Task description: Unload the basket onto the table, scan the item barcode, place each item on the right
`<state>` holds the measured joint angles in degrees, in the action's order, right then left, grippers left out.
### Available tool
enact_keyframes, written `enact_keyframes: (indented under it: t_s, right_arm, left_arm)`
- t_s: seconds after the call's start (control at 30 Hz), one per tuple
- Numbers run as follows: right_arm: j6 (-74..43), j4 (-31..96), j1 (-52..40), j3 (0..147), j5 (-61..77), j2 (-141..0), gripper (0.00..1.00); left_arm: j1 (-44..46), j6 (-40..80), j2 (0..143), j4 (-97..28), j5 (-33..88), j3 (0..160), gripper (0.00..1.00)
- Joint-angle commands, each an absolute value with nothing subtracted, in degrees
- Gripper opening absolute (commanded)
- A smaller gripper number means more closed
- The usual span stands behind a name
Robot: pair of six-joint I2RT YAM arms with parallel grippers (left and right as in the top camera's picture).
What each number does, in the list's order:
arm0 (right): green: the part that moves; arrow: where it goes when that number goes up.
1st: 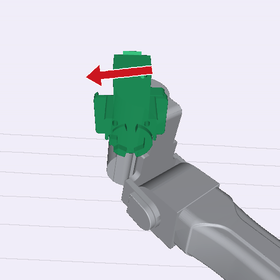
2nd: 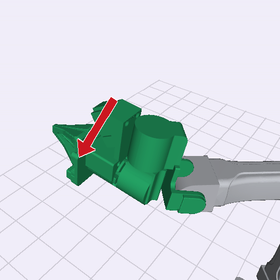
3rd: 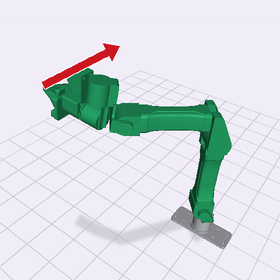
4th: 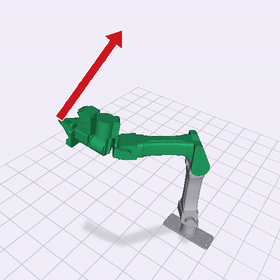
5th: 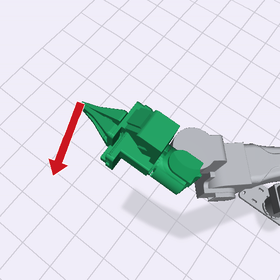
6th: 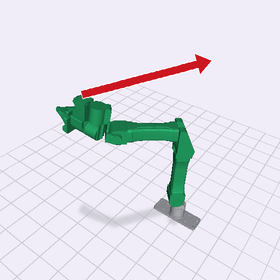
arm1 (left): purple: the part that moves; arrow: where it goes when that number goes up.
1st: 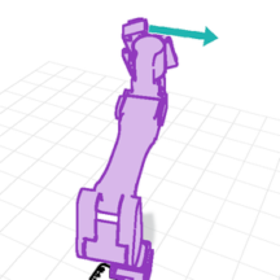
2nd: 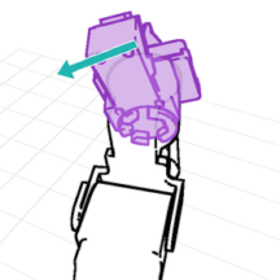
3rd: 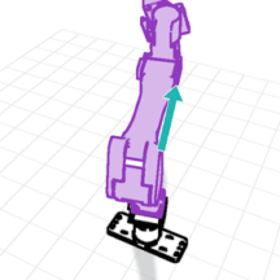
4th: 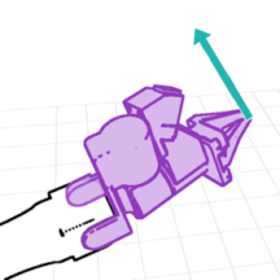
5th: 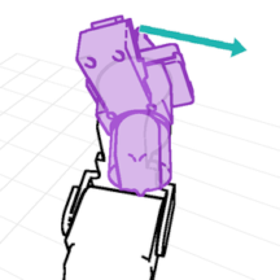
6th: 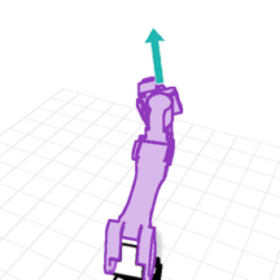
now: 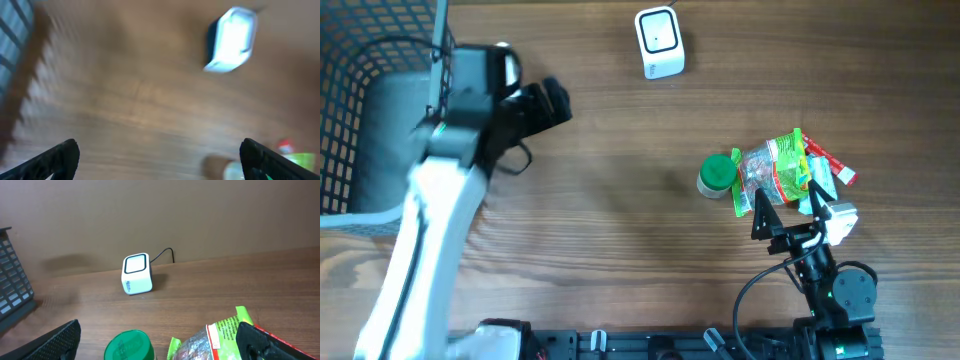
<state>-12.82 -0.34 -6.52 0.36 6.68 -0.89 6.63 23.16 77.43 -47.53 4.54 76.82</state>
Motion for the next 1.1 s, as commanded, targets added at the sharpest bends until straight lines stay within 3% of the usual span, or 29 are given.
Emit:
enact_keyframes:
  t_s: [0.0,0.23,0.47,0.63,0.8,0.9,1.07]
  right_arm:
    - [-13.69,-0.51,-6.13,0.3,7.57,-0.27,1.0]
    - [-13.72,-0.49,-6.13,0.3,7.57,-0.27,1.0]
    - [-13.69,-0.51,-6.13,0.3,7.57,-0.27,1.0]
    - [-13.69,-0.49,-6.13,0.3,7.57,-0.27,1.0]
    - [-13.69,-0.49,-6.13,0.3,7.57,-0.27,1.0]
    - [-13.69,-0.51,-6.13,0.3,7.57,-0.27,1.0]
    - [-13.67,-0.49,-6.13,0.3,7.57,-0.27,1.0]
  left_arm:
    - [6.46,22.7,58.89,-47.59,2.85,77.23,1.0]
    - [6.46,22.72,31.77,-63.96,-1.56,76.05,1.0]
    - [4.08,22.76,5.87,-61.8,-3.55,59.55,1.0]
    - [2.7,23.16,0.27,-43.81,-1.41,45.58,1.0]
    - [2.76,23.16,0.25,-2.5,4.56,26.57,1.0]
    - [2.76,23.18,0.25,13.69,5.34,17.06,1.0]
    - [2.72,23.14,0.25,15.62,5.04,7.07,1.0]
